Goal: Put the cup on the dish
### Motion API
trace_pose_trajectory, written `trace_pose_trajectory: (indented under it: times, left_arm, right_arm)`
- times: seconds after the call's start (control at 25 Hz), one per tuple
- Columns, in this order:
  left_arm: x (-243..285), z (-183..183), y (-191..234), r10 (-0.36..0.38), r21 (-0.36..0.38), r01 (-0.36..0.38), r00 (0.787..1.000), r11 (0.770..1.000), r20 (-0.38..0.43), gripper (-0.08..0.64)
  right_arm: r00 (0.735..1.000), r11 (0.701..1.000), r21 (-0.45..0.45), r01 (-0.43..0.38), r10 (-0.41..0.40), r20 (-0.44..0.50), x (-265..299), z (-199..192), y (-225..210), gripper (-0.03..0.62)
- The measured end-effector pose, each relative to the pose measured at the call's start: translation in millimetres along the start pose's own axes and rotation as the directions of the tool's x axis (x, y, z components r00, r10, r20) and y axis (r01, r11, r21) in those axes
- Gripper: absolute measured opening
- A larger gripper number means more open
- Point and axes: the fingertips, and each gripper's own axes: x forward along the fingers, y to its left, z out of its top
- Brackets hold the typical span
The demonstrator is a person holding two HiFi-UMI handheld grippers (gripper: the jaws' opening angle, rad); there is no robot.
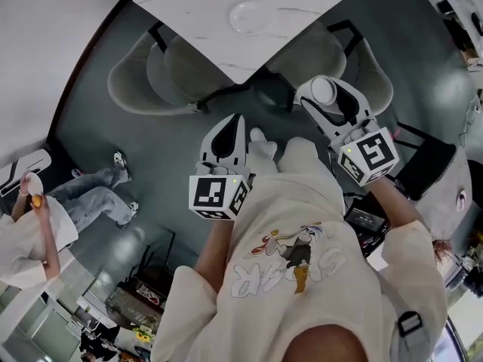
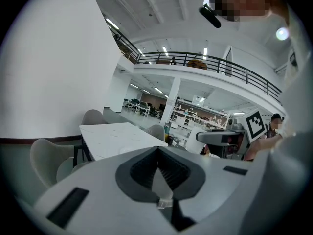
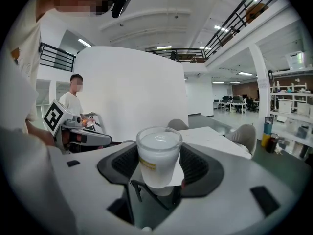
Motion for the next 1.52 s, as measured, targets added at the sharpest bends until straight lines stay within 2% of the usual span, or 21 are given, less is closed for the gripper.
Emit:
trace_pose_trajectory:
  times: [0.32, 0.64, 0.96, 1.32, 1.52]
  left_arm:
    - [2.0, 9.6, 34.0, -0.008, -0.005, 0.008, 1.0, 1.0, -0.005, 0.003]
    - [23.2, 9.2, 48.3, -0.007, -0.014, 0.007, 1.0, 1.0, -0.03, 0.003]
    - [74.6, 28.0, 69.8, -0.024, -0.004, 0.023, 0.998, 1.0, -0.065, 0.003]
    - [141.0, 54.4, 84.6, -0.059, 0.014, 0.06, 0.997, 0.998, -0.041, 0.003]
    - [166.4, 61.4, 88.8, -0.044, 0.021, 0.045, 0.998, 0.999, -0.044, 0.003]
  right_arm:
    - [1.0, 1.0, 0.017, -0.006, 0.006, -0.013, 31.9, 6.7, 14.0, 0.262]
    - [1.0, 1.0, 0.027, 0.004, -0.004, 0.002, 60.7, 12.0, -8.5, 0.262]
    - [1.0, 1.0, 0.009, -0.021, 0.021, 0.003, 110.1, 22.4, -46.1, 0.262]
    - [0.997, 0.997, -0.029, -0.076, 0.076, 0.01, 164.3, 25.3, -83.9, 0.262]
    - [0.995, 0.995, -0.035, -0.097, 0.097, 0.006, 185.2, 27.2, -100.4, 0.262]
